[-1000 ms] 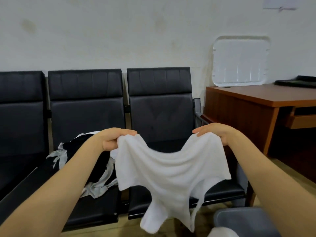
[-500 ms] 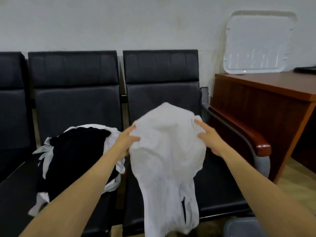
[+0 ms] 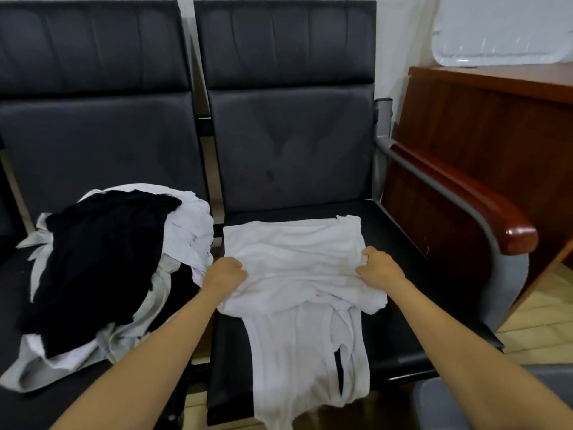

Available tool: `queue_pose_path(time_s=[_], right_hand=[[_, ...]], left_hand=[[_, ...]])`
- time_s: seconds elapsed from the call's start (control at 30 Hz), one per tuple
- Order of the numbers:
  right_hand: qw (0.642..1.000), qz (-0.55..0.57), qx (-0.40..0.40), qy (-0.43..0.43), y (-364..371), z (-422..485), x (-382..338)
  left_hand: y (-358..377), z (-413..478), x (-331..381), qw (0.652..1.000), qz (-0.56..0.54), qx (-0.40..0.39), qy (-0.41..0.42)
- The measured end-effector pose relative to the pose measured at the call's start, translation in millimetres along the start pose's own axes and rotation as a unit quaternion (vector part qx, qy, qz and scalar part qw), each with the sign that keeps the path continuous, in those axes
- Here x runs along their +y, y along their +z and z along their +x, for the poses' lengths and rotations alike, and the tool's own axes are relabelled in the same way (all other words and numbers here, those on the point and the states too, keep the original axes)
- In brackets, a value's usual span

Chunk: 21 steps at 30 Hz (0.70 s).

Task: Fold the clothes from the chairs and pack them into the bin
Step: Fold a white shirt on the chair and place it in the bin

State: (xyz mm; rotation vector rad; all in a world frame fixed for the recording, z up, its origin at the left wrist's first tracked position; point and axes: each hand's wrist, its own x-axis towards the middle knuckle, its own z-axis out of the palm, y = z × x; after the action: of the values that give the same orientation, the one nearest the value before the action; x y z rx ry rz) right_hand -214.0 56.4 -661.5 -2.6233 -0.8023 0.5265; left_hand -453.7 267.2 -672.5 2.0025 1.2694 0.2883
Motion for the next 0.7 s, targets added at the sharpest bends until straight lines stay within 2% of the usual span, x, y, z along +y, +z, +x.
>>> queue_pose_path(time_s=[0.13,0.2,0.27,0.33,0.4,0.47,0.53,0.57,0.63,0.7], right_hand=[[1.000,-0.002,0.030,-0.001,1.2,9.8,-0.5],[0.992,0.116,0.051,-0.008,-7.2,19.1,-4.4],[0.961,0.272,0.044,-0.019,-25.4,28.7,-13.0],[0.938,0.343,0.040,-0.040,-50.4,35.3,-25.3],[0.914,0.390,0.086,-0.071,-72.5,43.3,-38.3],[0.888,0.441,0.104,-0.084,-82.1,52.7,-47.8],[0.904,0.420,0.058,-0.057,-74.0,53.5,-52.5],[0.929,0.366,0.037,-0.043,-64.3,52.1,-51.9],[0.979,0.198,0.021,-0.041,-40.5,44.6,-46.6],[0.995,0.050,0.040,-0.071,-14.6,30.6,-41.1]], left_hand=[[3.4,6.0,3.4,0.997,-0.055,0.058,0.024],[-3.0,9.8,14.1,0.991,-0.120,0.042,0.051],[-16.7,13.8,30.0,0.975,-0.215,0.014,0.048],[-35.4,28.1,45.2,0.950,-0.310,0.005,0.044],[-53.7,48.0,57.3,0.936,-0.345,0.027,0.071],[-63.8,65.5,64.3,0.949,-0.300,0.027,0.097],[-56.9,71.6,66.6,0.987,-0.141,0.010,0.082],[-46.9,64.8,66.1,0.997,-0.027,0.021,0.070],[-19.1,43.8,56.6,0.982,0.143,0.073,0.103],[3.0,15.4,46.3,0.960,0.207,0.081,0.168]])
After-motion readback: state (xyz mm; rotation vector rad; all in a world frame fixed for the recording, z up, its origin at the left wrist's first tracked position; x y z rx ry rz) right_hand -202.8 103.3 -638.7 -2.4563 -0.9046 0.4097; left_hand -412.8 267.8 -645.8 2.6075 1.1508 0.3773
